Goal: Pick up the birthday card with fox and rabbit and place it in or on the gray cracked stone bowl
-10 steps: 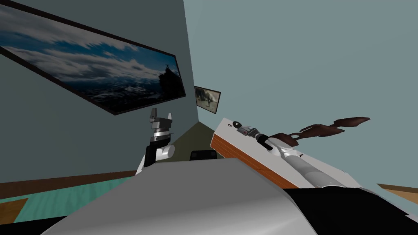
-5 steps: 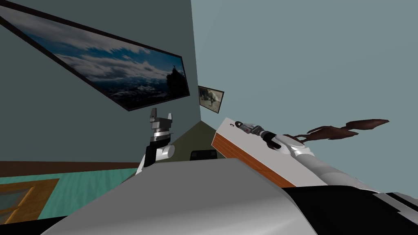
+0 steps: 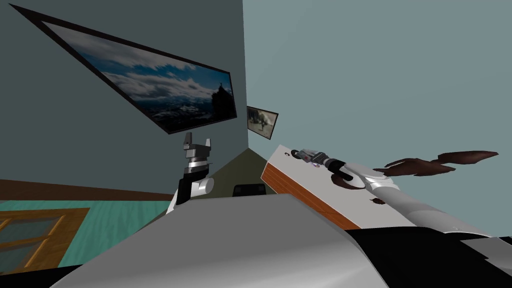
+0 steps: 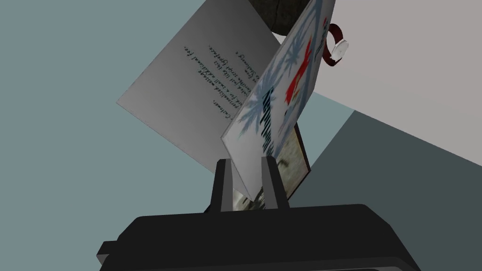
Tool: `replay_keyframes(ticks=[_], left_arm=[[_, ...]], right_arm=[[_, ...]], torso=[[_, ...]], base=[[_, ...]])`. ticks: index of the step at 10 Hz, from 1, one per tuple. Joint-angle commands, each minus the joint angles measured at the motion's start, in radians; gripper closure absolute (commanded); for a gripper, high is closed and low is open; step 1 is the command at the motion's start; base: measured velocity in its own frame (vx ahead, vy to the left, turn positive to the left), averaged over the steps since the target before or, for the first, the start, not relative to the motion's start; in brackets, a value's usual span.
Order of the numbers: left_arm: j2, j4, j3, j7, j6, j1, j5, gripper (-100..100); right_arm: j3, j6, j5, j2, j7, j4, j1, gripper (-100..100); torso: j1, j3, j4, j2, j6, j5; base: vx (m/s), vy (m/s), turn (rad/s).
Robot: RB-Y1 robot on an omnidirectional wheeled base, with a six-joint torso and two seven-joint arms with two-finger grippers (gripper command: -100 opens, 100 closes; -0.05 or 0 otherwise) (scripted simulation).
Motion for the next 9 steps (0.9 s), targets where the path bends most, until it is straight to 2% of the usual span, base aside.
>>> replay_keyframes(ticks=[1, 3, 4, 8, 9], left_arm=[[0.000, 0.000, 0.000, 0.000, 0.000, 0.000, 0.000, 0], [0.000, 0.000, 0.000, 0.000, 0.000, 0.000, 0.000, 0], [0.000, 0.000, 0.000, 0.000, 0.000, 0.000, 0.000, 0], [0.000, 0.000, 0.000, 0.000, 0.000, 0.000, 0.000, 0], [0.000, 0.000, 0.000, 0.000, 0.000, 0.000, 0.000, 0]], right_arm=[[0.015, -0.003, -0.004, -0.013, -0.009, 0.037, -0.009, 100], [0.037, 0.005, -0.008, -0.028, -0.024, 0.081, -0.016, 100], [0.037, 0.005, -0.008, -0.028, -0.024, 0.081, -0.016, 100], [0.071, 0.014, -0.013, -0.045, -0.046, 0.146, -0.027, 100], [0.088, 0.016, -0.014, -0.052, -0.056, 0.176, -0.033, 100]], torso=[[0.000, 0.000, 0.000, 0.000, 0.000, 0.000], [-0.002, -0.001, 0.000, -0.002, 0.000, 0.000], [-0.003, -0.003, -0.001, -0.005, 0.000, 0.000], [-0.003, -0.001, 0.000, -0.003, 0.000, 0.000], [-0.003, -0.002, 0.000, -0.003, 0.000, 0.001]], base=[[0.052, 0.025, 0.059], [0.086, 0.002, 0.089], [0.086, -0.016, 0.040], [0.060, -0.014, 0.053], [0.101, -0.022, 0.108]])
